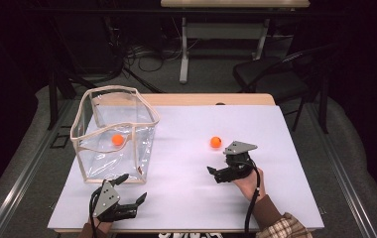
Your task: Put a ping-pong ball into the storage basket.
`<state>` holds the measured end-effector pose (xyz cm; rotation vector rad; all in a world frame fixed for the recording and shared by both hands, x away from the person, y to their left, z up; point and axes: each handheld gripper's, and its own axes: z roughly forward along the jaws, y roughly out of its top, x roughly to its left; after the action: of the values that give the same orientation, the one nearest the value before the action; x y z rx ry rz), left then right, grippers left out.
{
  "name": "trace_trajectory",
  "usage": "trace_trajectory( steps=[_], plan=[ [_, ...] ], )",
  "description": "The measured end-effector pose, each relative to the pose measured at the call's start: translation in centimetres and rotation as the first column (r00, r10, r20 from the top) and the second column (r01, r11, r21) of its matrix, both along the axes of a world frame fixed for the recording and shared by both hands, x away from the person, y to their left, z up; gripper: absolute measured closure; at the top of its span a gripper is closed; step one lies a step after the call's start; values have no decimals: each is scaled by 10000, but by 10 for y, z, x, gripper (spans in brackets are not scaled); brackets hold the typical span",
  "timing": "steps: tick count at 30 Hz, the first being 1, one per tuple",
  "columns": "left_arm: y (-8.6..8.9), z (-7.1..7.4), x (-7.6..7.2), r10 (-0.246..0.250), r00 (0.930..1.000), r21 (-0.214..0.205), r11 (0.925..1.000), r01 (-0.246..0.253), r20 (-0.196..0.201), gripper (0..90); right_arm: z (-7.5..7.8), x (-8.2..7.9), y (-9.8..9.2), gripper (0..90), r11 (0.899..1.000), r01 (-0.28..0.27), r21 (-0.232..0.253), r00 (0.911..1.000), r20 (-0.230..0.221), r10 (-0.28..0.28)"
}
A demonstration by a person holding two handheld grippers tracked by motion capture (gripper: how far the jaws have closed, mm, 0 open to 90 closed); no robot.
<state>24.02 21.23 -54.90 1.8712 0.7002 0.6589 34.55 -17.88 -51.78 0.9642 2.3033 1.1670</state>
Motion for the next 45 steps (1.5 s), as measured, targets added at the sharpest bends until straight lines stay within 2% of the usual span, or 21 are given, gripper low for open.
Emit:
trace_trajectory(
  steps=[6, 13, 30, 36, 45],
  plan=[
    [0, 0, 1, -13, 10000, 29, 10000, 13, 17, 159, -1, 7, -3, 42, 9997, 235, -41, 9997, -41, -235],
    [0, 0, -1, 51, 10000, -4, 10000, -51, 23, 159, -2, 22, -5, 37, 9987, 499, -128, 9987, -114, -501],
    [3, -2, 0, 67, 10000, -60, 10000, -67, -5, 159, -7, 55, -9, 26, 9950, 1001, 49, 9934, -561, -997],
    [1, -1, 0, 1, 10000, -32, 10000, -1, -40, 159, -9, 65, -6, 20, 9944, 1046, -131, 9926, -608, -1052],
    [0, -1, 1, -60, 10000, 26, 10000, 60, -57, 159, -13, 82, -1, 0, 9932, 1135, -273, 9887, -952, -1157]
  ],
)
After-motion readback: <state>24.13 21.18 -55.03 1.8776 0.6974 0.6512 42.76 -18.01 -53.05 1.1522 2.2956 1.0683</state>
